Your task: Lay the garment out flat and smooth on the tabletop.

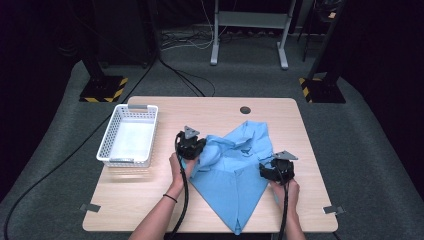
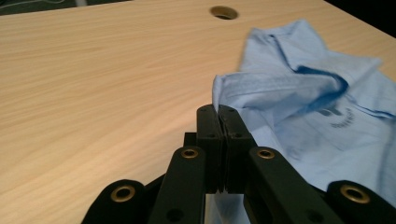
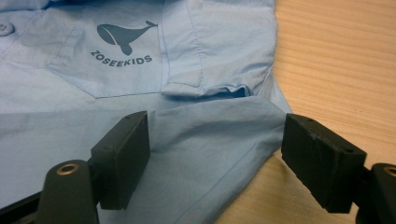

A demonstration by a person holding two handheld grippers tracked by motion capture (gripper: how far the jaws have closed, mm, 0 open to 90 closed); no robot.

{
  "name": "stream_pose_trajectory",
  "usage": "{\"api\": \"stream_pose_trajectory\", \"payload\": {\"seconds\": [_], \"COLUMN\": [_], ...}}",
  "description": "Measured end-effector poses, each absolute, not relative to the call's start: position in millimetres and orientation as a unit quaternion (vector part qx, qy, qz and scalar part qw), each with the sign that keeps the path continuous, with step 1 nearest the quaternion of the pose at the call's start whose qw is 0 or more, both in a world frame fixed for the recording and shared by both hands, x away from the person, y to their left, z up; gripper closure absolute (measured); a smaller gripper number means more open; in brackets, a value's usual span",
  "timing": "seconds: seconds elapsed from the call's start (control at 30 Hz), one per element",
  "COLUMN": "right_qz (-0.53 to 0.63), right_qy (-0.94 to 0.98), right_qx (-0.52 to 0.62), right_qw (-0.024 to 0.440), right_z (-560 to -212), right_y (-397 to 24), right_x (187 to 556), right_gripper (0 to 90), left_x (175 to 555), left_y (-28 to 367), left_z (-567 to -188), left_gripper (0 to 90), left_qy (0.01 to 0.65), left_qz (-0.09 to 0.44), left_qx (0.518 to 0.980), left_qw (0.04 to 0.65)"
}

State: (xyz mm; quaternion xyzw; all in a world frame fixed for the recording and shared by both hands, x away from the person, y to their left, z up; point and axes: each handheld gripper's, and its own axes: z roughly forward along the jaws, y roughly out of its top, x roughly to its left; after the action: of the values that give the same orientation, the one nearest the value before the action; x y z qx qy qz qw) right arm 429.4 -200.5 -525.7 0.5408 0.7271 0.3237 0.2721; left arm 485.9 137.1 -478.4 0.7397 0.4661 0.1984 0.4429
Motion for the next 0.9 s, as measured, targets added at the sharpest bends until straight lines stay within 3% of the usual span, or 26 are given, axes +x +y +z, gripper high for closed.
{"api": "stream_pose_trajectory", "payload": {"seconds": [0.47,0.7,0.8,0.9], "right_qz": [0.322,0.322,0.322,0.322], "right_qy": [0.727,0.727,0.727,0.727], "right_qx": [0.541,0.541,0.541,0.541], "right_qw": [0.275,0.275,0.275,0.275], "right_z": [-525.7,-525.6,-525.6,-525.6], "right_y": [-199.8,-199.7,-199.7,-199.8], "right_x": [429.0,428.9,428.9,428.9], "right_gripper": [22.7,22.7,22.7,22.7], "left_x": [528.1,530.6,528.7,526.6], "left_y": [179.5,184.9,182.4,179.0], "left_z": [-499.2,-508.1,-508.6,-505.6], "left_gripper": [87.9,86.3,73.7,48.1], "left_qy": [0.559,0.564,0.559,0.558], "left_qz": [0.222,0.232,0.231,0.209], "left_qx": [0.711,0.711,0.715,0.721], "left_qw": [0.365,0.349,0.350,0.354]}}
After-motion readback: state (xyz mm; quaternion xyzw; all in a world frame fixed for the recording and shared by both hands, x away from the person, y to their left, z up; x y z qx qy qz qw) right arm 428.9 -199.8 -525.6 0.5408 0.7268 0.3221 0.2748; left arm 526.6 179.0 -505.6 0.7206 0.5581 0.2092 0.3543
